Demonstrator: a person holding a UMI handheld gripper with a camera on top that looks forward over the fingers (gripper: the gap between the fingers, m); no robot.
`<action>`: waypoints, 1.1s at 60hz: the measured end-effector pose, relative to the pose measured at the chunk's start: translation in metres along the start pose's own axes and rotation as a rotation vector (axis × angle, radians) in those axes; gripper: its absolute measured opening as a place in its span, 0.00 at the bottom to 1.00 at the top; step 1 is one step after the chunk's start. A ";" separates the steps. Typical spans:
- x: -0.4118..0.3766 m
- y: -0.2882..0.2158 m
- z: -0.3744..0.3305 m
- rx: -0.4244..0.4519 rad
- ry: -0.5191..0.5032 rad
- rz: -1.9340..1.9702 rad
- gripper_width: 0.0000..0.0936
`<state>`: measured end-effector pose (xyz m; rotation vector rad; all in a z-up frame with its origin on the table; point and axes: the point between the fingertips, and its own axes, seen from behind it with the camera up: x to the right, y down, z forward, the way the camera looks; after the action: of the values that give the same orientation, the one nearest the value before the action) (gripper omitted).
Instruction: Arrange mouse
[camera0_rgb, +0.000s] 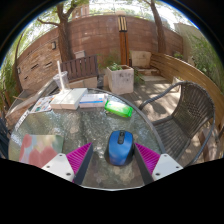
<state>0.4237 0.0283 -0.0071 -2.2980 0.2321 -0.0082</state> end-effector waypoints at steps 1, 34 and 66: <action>-0.001 -0.001 0.004 -0.002 0.005 0.001 0.89; -0.012 -0.081 -0.051 0.179 0.139 -0.073 0.38; -0.271 0.048 -0.036 0.008 -0.138 -0.160 0.49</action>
<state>0.1468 0.0166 0.0000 -2.2926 -0.0234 0.0679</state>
